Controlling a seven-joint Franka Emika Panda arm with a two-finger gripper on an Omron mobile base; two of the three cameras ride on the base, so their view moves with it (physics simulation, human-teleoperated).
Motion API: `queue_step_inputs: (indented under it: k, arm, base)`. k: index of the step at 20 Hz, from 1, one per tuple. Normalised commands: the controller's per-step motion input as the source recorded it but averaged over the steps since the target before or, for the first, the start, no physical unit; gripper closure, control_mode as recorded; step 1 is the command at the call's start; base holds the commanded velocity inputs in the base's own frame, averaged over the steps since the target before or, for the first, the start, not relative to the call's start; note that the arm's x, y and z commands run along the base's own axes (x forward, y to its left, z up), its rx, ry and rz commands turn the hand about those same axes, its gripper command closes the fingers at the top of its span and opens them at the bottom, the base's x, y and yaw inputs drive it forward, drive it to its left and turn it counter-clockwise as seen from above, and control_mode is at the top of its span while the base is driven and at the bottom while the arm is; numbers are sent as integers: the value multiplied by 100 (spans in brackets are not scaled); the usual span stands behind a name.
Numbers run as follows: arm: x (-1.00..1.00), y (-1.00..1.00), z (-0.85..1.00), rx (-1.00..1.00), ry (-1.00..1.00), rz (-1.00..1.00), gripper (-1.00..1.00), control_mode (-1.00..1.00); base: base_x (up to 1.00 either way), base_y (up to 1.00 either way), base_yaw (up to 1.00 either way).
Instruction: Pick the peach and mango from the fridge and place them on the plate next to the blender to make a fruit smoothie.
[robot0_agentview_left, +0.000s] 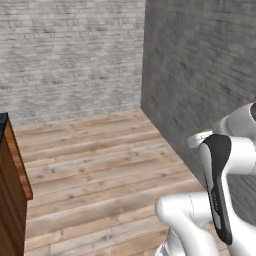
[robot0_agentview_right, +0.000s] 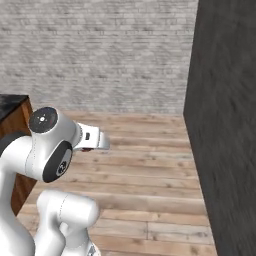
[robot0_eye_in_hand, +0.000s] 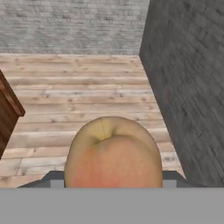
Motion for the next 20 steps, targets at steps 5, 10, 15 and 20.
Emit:
queue_step_inputs:
  k: [5,10,15,20]
  arm:
    - [0,0,0,0,0,0,100,100]
    - [0,0,0,0,0,0,100,100]
    - [0,0,0,0,0,0,100,100]
    - [0,0,0,0,0,0,100,100]
  base:
    - [100,39,0]
    - [100,39,0]
    - [100,39,0]
    - [100,29,0]
